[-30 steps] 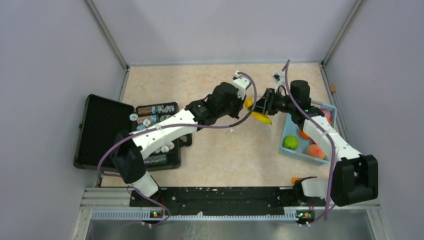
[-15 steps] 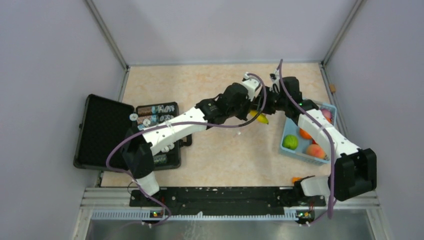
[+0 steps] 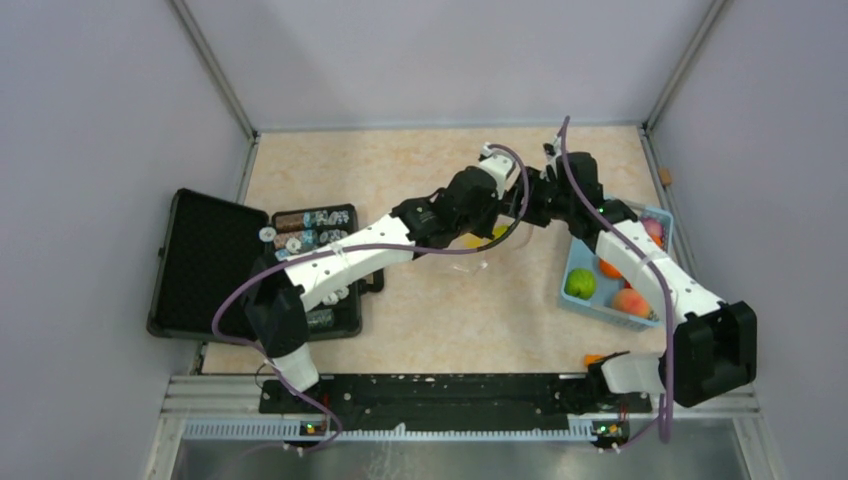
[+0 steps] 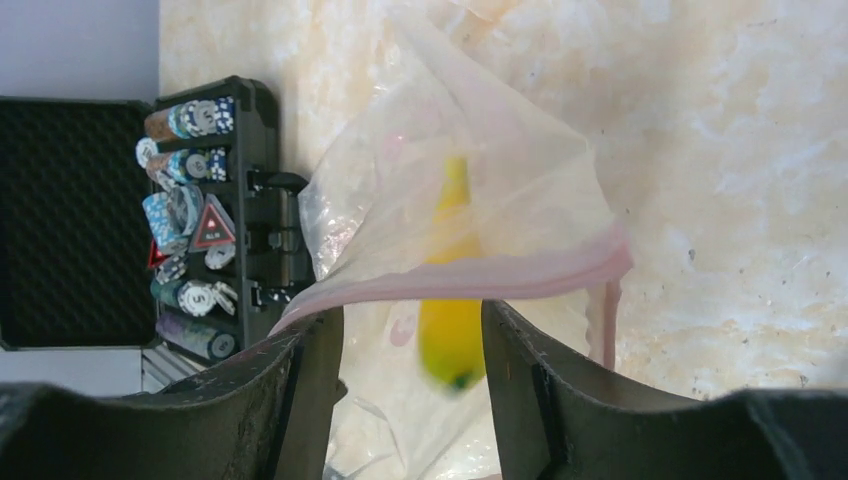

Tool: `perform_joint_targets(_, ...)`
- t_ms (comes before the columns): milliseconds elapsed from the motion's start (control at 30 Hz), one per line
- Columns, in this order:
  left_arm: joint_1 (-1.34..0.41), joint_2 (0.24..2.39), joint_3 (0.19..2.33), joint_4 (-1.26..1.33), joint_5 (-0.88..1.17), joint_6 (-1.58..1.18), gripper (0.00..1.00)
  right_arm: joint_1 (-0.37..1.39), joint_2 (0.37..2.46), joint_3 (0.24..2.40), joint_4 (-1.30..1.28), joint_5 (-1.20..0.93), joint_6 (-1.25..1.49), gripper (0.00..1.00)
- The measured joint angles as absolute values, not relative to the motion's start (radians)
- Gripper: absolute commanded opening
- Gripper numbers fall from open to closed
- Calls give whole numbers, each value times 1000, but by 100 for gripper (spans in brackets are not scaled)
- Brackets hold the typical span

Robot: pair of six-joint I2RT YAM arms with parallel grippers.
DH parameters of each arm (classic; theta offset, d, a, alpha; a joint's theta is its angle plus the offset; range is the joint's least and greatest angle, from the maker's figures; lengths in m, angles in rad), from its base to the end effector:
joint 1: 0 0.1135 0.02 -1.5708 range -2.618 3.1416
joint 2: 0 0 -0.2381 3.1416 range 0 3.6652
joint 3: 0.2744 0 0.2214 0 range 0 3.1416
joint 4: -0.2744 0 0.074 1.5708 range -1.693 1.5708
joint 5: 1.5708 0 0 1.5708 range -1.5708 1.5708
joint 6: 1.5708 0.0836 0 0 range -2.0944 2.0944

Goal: Place the food in the zip-top bag and seal the zipper
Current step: Place the fake fruit in the zipper food storage bag, then pick up the fake fruit from the bin.

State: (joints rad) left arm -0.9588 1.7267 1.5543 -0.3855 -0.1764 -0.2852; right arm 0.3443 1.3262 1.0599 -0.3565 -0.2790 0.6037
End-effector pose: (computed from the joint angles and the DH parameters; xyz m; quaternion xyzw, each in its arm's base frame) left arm 0.2475 -0.3270 0.2885 0.2475 0.8363 -0.2189 0.4376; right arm 0.2832 0.1260 0.2563 0.0510 0.8819 0.3164 0.3457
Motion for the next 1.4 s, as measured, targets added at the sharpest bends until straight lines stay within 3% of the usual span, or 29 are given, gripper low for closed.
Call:
perform_joint_targets(400, -930, 1715, 1553, -386, -260, -320, 0, 344, 1146, 953, -258, -254, 602, 52)
perform_joint_targets(600, -861, 1699, 1599, -430, -278, -288, 0, 345, 909, 815, -110, -200, 596, 64)
perform_joint_targets(767, -794, 1646, 1718, -514, -297, -210, 0, 344, 785, 787, -109, 22, 594, 70)
perform_joint_targets(1000, -646, 1473, 1918, -565, -224, -172, 0, 330, 869, 785, -196, 164, 586, 70)
perform_joint_targets(1267, -648, 1451, 1887, -575, -220, -116, 0, 262, 944, 787, -313, 185, 575, 73)
perform_joint_targets(1400, -649, 1504, 1804, -604, -203, -97, 0, 98, 960, 795, -371, 187, 517, 75)
